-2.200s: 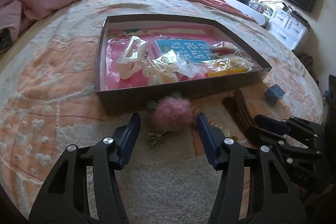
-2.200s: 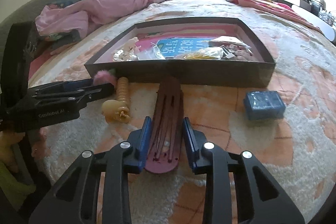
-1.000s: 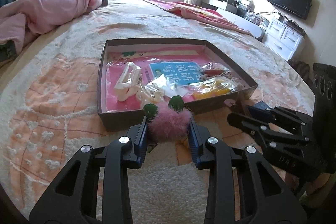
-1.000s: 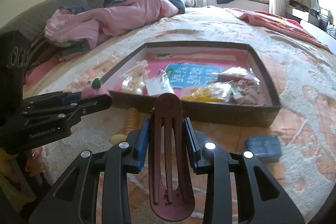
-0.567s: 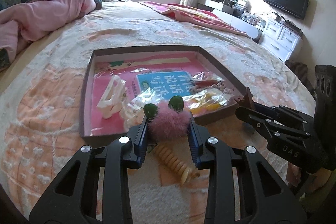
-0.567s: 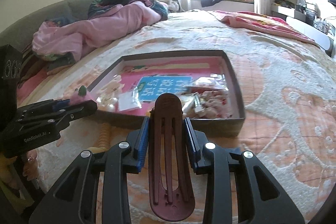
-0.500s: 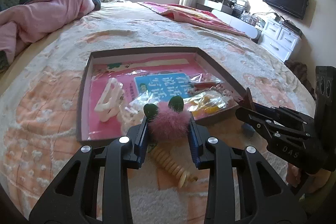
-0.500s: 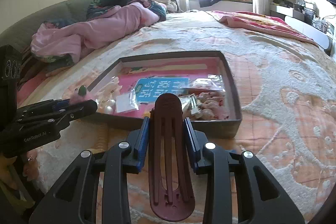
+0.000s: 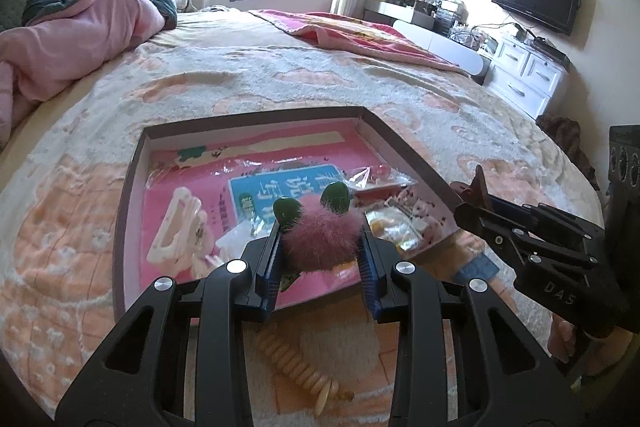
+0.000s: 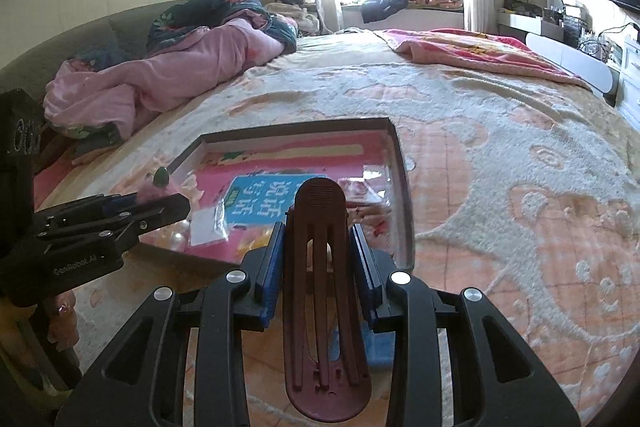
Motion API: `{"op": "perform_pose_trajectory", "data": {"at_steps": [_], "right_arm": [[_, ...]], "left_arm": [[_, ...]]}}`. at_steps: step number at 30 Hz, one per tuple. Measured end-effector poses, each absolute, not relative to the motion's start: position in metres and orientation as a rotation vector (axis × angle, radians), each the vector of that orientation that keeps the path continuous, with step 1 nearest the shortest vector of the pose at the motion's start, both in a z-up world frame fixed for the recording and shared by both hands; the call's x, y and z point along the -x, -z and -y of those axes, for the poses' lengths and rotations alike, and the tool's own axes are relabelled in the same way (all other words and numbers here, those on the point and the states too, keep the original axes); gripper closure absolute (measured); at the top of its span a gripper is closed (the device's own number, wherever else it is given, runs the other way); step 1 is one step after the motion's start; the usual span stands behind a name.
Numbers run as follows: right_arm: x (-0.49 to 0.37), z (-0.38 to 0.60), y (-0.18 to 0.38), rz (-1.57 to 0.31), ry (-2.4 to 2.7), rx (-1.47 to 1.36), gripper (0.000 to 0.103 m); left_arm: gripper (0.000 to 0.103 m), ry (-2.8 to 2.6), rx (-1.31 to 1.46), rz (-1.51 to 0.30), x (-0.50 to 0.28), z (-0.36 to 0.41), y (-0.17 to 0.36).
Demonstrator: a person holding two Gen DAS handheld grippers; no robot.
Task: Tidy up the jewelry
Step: 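Carry the pom-pom into the box and open the left tool while the right drops the maroon claw there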
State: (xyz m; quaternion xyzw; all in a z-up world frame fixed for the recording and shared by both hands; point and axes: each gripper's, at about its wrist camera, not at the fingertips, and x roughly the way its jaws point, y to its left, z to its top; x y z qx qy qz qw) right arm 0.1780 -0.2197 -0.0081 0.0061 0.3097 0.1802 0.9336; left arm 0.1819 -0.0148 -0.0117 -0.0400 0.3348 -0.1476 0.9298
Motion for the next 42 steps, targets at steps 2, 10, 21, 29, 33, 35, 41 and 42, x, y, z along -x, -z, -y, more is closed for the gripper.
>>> {"op": "perform_pose_trajectory", "data": {"at_steps": [2, 10, 21, 29, 33, 35, 41, 42], "right_arm": [[-0.181, 0.22, 0.006, -0.627, -0.363, -0.01, 0.072], [-0.2, 0.219, -0.001, -0.617, -0.353, 0.01, 0.072], [-0.235, 0.208, 0.013, -0.653, -0.328, 0.066, 0.072], [-0.263, 0.198, 0.033, -0.739, -0.33, 0.082, 0.072], [-0.268, 0.196, 0.043, -0.77, -0.331, 0.065, 0.072], [-0.268, 0.196, 0.045, -0.771, -0.333, 0.068, 0.071], [-0.263, 0.206, 0.04, -0.751, -0.329, 0.029, 0.058], [-0.261, 0.208, 0.038, -0.744, -0.331, 0.024, 0.055]], "left_arm": [[0.078, 0.304, 0.085, -0.685, -0.186, 0.016, 0.011], [0.078, 0.294, 0.078, -0.682, -0.2, 0.015, 0.015], [0.078, 0.268, 0.072, -0.703, -0.221, 0.009, 0.032], [0.077, 0.268, 0.083, -0.73, -0.23, 0.007, 0.042], [0.077, 0.264, 0.082, -0.738, -0.23, 0.006, 0.045], [0.077, 0.263, 0.078, -0.741, -0.229, 0.007, 0.046], [0.066, 0.266, 0.089, -0.739, -0.228, 0.004, 0.047], [0.064, 0.263, 0.092, -0.737, -0.227, 0.003, 0.047]]}}
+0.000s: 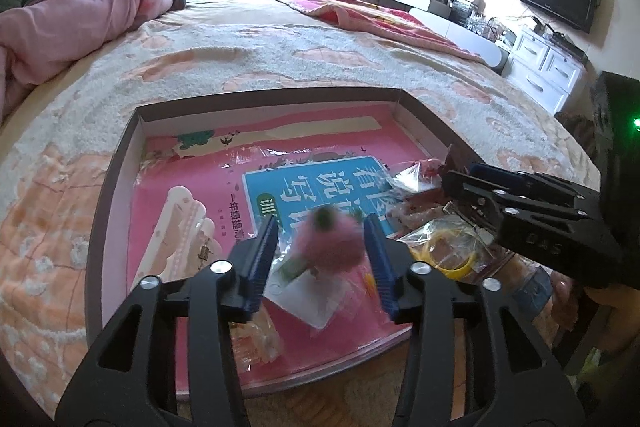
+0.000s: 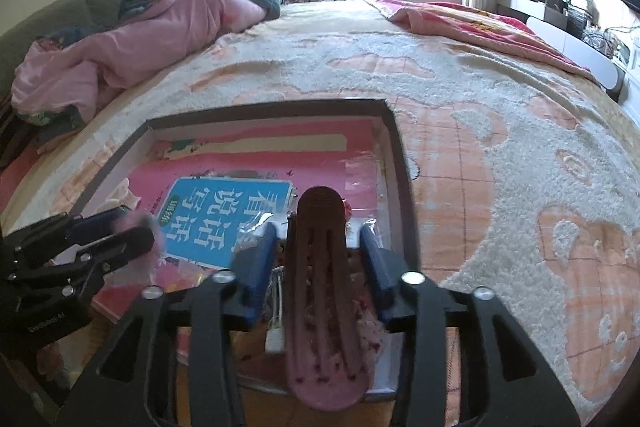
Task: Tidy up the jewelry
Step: 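Carry the pom-pom into the box and open the left tool while the right drops the maroon claw there, then grasp the yellow coiled hair tie with the left tool while the right grasps the blue plastic case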
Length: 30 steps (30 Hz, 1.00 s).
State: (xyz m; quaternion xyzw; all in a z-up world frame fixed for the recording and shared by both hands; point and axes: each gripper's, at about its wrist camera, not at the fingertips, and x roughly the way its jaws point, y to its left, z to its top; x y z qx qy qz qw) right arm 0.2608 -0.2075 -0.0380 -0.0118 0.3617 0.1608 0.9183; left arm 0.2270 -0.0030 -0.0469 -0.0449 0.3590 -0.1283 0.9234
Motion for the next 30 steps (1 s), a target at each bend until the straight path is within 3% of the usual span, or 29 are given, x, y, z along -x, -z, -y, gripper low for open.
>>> {"op": "perform_pose_trajectory", "data": {"at_steps": [9, 15, 18, 30], "right_arm": [[-0.227, 0.231, 0.02, -0.662, -0.323, -0.019, 0.023], [-0.206, 0.246, 0.013, -0.627, -0.315, -0.04, 0.01], [-0.196, 0.25, 0.01, -0.614, -0.319, -0.035, 0.008], [-0.169, 0.258, 0.015, -0.624, -0.333, -0.027, 0.007]], "left_arm": [[0.033, 0.235, 0.1, -0.707, -0.212, 0.002, 0.039], [0.016, 0.214, 0.109, -0.677, -0.195, 0.001, 0.031], [0.012, 0.206, 0.116, -0.66, -0.187, -0.002, 0.025], [0.012, 0.162, 0.152, -0.635, -0.158, -0.014, 0.015]]}}
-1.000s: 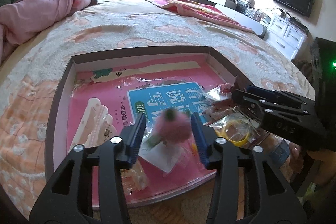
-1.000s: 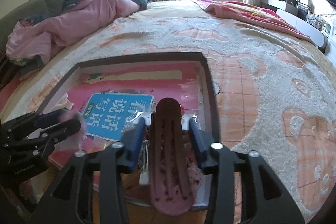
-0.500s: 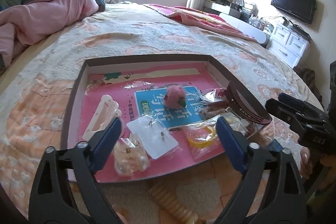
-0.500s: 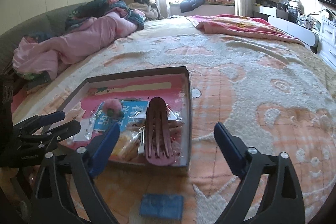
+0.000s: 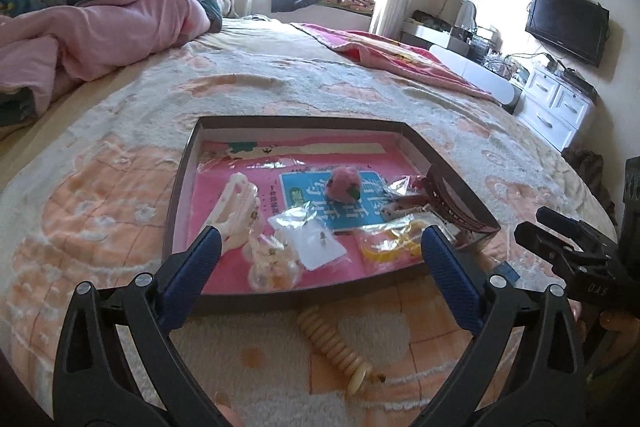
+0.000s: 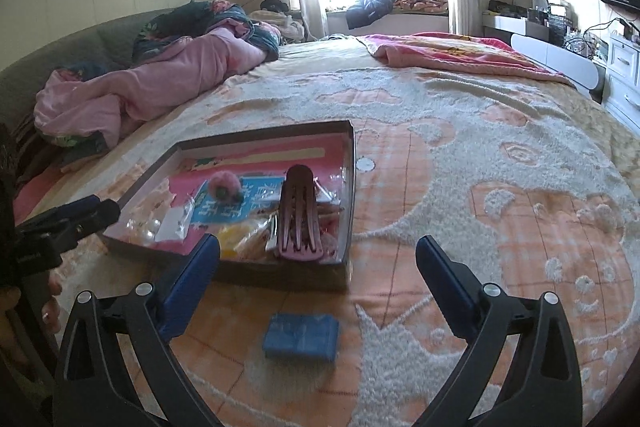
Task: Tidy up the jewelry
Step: 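Grasp the yellow coiled hair tie with the left tool while the right grasps the blue plastic case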
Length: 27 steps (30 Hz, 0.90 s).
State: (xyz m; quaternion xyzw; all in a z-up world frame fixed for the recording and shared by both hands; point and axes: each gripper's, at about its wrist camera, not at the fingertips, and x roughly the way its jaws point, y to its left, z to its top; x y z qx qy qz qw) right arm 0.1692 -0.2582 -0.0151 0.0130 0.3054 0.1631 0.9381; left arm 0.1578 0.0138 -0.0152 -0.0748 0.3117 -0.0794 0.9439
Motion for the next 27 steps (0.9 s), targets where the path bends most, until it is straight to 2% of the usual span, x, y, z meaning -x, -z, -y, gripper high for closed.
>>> {"op": "perform_pose_trajectory", "data": {"at_steps": [27], "right_arm": [[-0.154, 0.245, 0.061, -0.758, -0.357, 0.048, 0.007]], "left_arm": [[0.012, 0.18, 0.186, -0.786, -0.137, -0.012, 0.059]]}}
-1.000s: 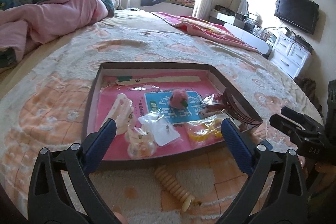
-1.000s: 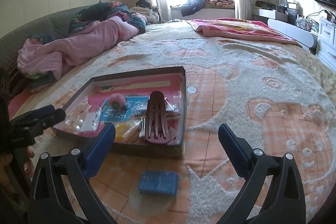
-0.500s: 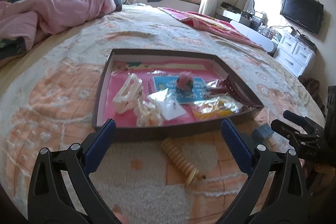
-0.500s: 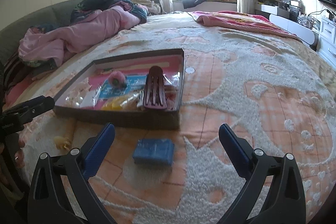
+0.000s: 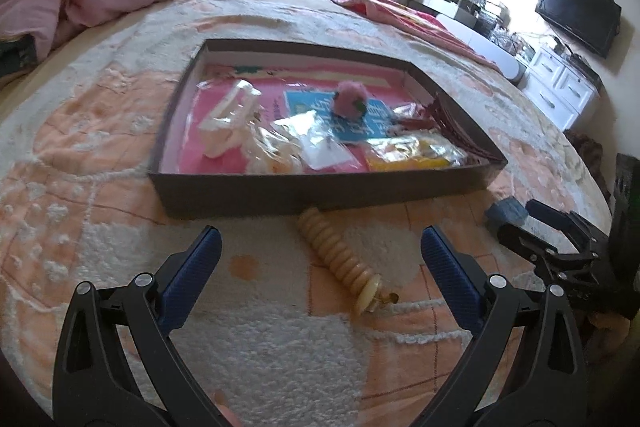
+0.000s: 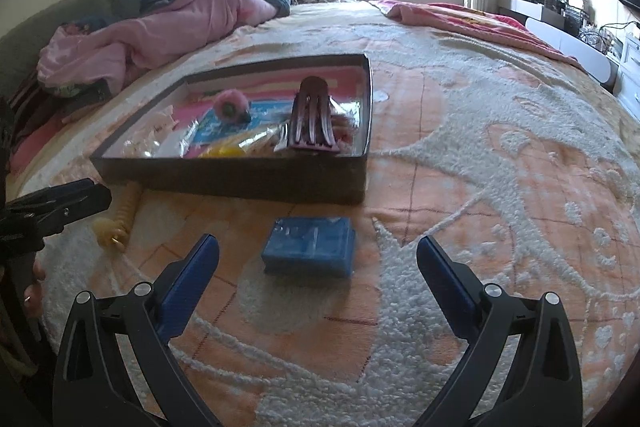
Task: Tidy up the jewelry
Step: 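Grasp the yellow coiled hair tie with the left tool while the right grasps the blue plastic case, then lower the coiled tie into the box with the left tool while the right places the blue case there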
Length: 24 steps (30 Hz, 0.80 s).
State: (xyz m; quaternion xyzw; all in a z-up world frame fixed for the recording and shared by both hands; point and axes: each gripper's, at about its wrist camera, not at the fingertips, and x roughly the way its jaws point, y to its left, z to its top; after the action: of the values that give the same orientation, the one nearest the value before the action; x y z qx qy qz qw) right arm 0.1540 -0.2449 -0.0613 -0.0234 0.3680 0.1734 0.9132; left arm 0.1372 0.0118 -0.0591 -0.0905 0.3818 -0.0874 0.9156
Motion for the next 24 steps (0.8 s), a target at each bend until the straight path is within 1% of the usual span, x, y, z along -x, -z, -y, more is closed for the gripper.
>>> {"op": "perform_pose_trajectory", "data": {"at_steps": [2, 3, 4, 5, 6, 7, 8, 9, 10, 11, 12, 14, 15, 16, 21, 24], "right_arm": [[-0.157, 0.243, 0.064, -0.772, -0.343, 0.055, 0.007], [-0.159, 0.242, 0.066, -0.78, -0.343, 0.055, 0.007], [-0.16, 0.242, 0.067, -0.781, -0.345, 0.055, 0.008], [-0.161, 0.241, 0.068, -0.784, -0.343, 0.059, 0.011], [-0.162, 0.239, 0.07, -0.798, -0.347, 0.069, 0.022], [-0.164, 0.238, 0.072, -0.809, -0.35, 0.075, 0.03], [-0.164, 0.237, 0.074, -0.812, -0.348, 0.081, 0.031], [-0.163, 0.236, 0.074, -0.808, -0.352, 0.087, 0.04], [-0.163, 0.236, 0.074, -0.806, -0.358, 0.089, 0.051], [-0.163, 0.236, 0.073, -0.802, -0.361, 0.094, 0.055], [-0.161, 0.236, 0.072, -0.795, -0.367, 0.093, 0.057], [-0.16, 0.237, 0.071, -0.789, -0.375, 0.088, 0.057], [-0.159, 0.238, 0.07, -0.784, -0.381, 0.087, 0.057], [-0.157, 0.237, 0.069, -0.777, -0.386, 0.087, 0.058], [-0.15, 0.232, 0.061, -0.758, -0.427, 0.082, 0.058], [-0.144, 0.227, 0.055, -0.737, -0.447, 0.085, 0.058]], "left_arm": [[0.014, 0.195, 0.175, -0.798, -0.139, -0.005, 0.063], [0.019, 0.201, 0.17, -0.803, -0.14, -0.002, 0.065], [0.022, 0.208, 0.161, -0.811, -0.141, 0.003, 0.067], [0.023, 0.213, 0.15, -0.821, -0.142, 0.007, 0.069], [0.023, 0.212, 0.139, -0.825, -0.142, 0.01, 0.071], [0.024, 0.21, 0.131, -0.828, -0.143, 0.013, 0.072], [0.026, 0.21, 0.127, -0.833, -0.143, 0.015, 0.074], [0.033, 0.207, 0.126, -0.837, -0.143, 0.015, 0.075], [0.042, 0.198, 0.118, -0.839, -0.143, 0.016, 0.076], [0.047, 0.184, 0.103, -0.84, -0.142, 0.017, 0.077], [0.056, 0.172, 0.087, -0.84, -0.142, 0.018, 0.078], [0.066, 0.161, 0.08, -0.847, -0.142, 0.017, 0.077], [0.082, 0.146, 0.071, -0.848, -0.141, 0.016, 0.076], [0.089, 0.156, 0.08, -0.849, -0.141, 0.015, 0.075], [0.091, 0.212, 0.117, -0.831, -0.136, 0.013, 0.067], [0.091, 0.245, 0.109, -0.787, -0.129, 0.017, 0.053]]}}
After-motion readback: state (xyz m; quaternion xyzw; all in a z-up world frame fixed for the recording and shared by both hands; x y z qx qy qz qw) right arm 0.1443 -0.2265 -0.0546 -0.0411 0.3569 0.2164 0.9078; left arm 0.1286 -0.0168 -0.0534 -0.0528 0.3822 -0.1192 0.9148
